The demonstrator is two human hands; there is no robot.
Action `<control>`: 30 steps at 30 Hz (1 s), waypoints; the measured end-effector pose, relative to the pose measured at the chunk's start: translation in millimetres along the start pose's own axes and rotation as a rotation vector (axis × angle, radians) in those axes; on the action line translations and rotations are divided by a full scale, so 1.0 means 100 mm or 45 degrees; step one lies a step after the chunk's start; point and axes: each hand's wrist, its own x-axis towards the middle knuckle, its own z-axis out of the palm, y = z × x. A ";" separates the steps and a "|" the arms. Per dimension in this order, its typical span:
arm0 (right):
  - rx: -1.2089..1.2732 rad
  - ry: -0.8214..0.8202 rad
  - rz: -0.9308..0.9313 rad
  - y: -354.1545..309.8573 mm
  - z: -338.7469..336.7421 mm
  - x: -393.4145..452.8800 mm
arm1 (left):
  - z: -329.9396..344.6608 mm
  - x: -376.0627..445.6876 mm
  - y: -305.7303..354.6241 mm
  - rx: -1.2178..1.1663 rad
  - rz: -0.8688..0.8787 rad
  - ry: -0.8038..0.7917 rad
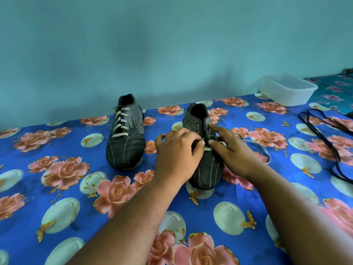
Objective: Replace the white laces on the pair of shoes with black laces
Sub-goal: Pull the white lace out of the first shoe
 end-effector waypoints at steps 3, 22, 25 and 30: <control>0.042 -0.028 -0.014 0.00 -0.01 -0.01 | 0.01 0.01 -0.02 -0.072 -0.059 -0.030; 0.011 -0.111 -0.042 0.09 0.03 0.02 | 0.16 0.05 -0.14 -0.599 -0.184 0.061; 0.018 -0.107 -0.039 0.09 0.03 0.03 | 0.17 0.07 -0.14 -0.625 -0.278 0.061; 0.021 -0.124 -0.037 0.09 0.04 0.03 | 0.14 0.06 -0.14 -0.799 -0.565 0.012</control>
